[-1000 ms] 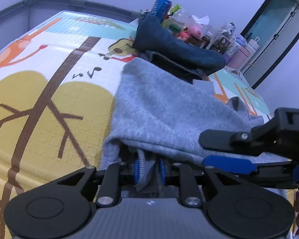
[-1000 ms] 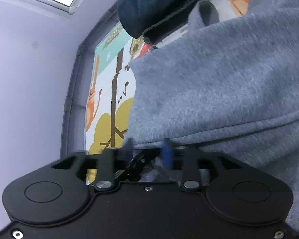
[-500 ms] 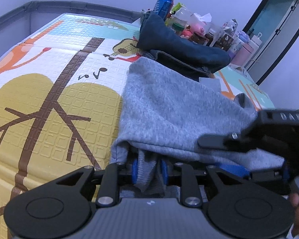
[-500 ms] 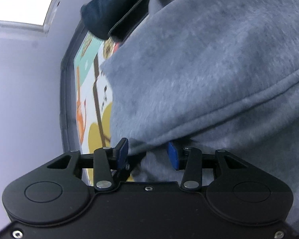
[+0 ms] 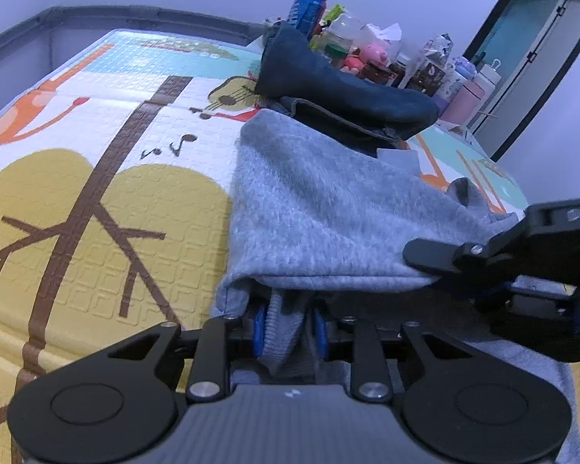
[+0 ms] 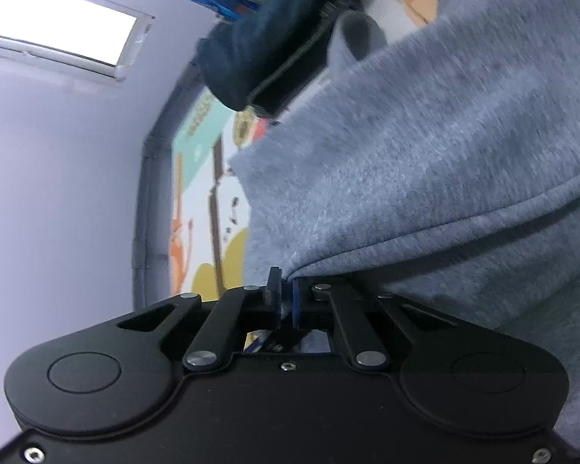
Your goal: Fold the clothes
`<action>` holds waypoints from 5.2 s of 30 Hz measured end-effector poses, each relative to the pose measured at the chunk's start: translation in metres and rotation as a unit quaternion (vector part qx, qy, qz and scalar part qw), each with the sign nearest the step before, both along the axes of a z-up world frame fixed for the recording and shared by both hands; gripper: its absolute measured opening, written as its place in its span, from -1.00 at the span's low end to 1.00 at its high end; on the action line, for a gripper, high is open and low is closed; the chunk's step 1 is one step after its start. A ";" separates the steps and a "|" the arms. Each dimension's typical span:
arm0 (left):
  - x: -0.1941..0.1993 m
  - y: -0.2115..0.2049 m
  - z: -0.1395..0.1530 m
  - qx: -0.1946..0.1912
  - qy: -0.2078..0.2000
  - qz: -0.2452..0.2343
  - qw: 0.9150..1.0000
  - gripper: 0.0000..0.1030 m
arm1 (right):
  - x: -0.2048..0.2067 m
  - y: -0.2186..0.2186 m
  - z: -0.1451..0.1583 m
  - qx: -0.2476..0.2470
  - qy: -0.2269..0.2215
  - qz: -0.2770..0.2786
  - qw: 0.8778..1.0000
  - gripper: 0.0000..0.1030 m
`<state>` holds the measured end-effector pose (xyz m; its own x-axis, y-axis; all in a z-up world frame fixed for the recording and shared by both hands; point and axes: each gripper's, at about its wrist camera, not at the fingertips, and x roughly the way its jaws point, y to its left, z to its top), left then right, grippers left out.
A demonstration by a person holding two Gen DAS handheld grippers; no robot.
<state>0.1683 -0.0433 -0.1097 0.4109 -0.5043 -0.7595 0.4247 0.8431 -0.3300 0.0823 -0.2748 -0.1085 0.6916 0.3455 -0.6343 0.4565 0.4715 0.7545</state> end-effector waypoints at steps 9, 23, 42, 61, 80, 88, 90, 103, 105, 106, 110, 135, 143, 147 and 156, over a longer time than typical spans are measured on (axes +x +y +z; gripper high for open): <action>0.007 -0.008 0.009 -0.004 -0.020 0.030 0.999 -0.51 | -0.005 -0.005 0.023 0.008 -0.023 0.010 1.000 -0.93; -0.011 0.016 0.004 0.020 -0.021 0.022 0.999 -0.27 | -0.005 0.010 -0.012 -0.007 0.068 0.051 0.996 -0.85; -0.046 0.026 0.055 0.018 -0.082 0.000 0.996 -0.04 | -0.053 -0.034 0.040 -0.130 0.047 0.023 0.990 -0.43; -0.003 -0.037 0.008 0.058 -0.030 0.004 0.998 -0.31 | -0.043 -0.133 0.002 -0.268 0.145 -0.061 0.950 -0.72; 0.007 -0.028 0.006 0.062 -0.013 0.038 0.997 -0.65 | -0.086 -0.184 0.000 -0.279 0.179 -0.091 0.939 -1.00; 0.021 -0.040 0.022 0.060 -0.035 0.050 0.996 -0.36 | -0.101 -0.190 0.027 -0.280 0.151 -0.110 0.942 -0.93; 0.032 -0.047 0.022 0.064 -0.027 0.048 0.996 -0.36 | -0.099 -0.193 0.030 -0.279 0.144 -0.111 0.943 -0.91; 0.089 -0.096 0.011 0.060 0.005 0.051 0.997 -0.27 | -0.069 -0.190 0.012 -0.295 0.170 -0.081 0.937 -0.89; 0.089 -0.101 0.009 0.064 0.000 0.054 0.997 -0.27 | -0.072 -0.192 0.011 -0.290 0.166 -0.081 0.939 -0.89; 0.089 -0.104 0.009 0.069 -0.004 0.054 0.996 -0.26 | -0.073 -0.193 0.010 -0.288 0.166 -0.080 0.940 -0.89; 0.090 -0.111 0.008 0.087 -0.010 0.051 0.995 -0.24 | -0.075 -0.196 0.010 -0.283 0.163 -0.078 0.942 -0.89; 0.056 -0.084 0.040 0.067 -0.031 0.058 0.996 -0.15 | -0.087 -0.189 0.014 -0.273 0.163 -0.067 0.946 -0.88; 0.051 -0.096 0.038 0.067 -0.027 0.040 0.997 -0.14 | -0.089 -0.184 0.024 -0.271 0.141 -0.070 0.950 -0.87; 0.053 -0.107 0.033 0.073 -0.022 0.030 0.997 -0.14 | -0.082 -0.180 0.023 -0.268 0.135 -0.059 0.952 -0.87; 0.072 -0.127 0.010 0.087 -0.004 0.020 0.996 -0.14 | -0.075 -0.185 0.005 -0.263 0.160 -0.051 0.950 -0.87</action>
